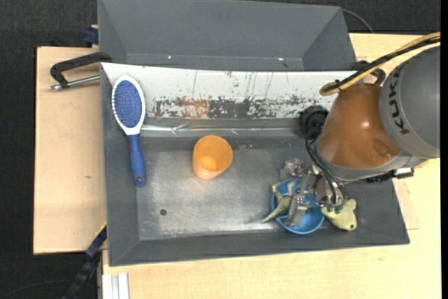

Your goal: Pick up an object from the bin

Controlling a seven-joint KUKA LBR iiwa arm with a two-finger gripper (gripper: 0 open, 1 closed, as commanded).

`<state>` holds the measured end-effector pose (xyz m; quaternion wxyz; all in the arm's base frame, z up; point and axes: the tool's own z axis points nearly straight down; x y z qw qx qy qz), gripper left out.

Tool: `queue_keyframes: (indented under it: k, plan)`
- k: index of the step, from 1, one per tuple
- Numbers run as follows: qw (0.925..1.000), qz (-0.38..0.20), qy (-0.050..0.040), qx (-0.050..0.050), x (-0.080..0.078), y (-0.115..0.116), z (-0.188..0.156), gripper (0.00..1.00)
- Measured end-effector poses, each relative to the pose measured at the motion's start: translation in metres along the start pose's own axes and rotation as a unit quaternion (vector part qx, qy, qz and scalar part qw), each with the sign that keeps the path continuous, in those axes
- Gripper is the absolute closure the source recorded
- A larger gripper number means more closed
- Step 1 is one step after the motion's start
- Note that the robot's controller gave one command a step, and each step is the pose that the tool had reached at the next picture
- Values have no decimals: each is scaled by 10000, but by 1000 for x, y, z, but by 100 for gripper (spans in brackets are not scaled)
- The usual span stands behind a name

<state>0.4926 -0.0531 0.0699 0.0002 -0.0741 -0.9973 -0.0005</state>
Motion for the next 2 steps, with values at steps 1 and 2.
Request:
queue_keyframes:
  k: [1, 2]
  plan:
    - [10000, -1, -52, -4, -3, 1, -1, 100]
    - [10000, -4, -65, -3, -5, 2, -74, 100]
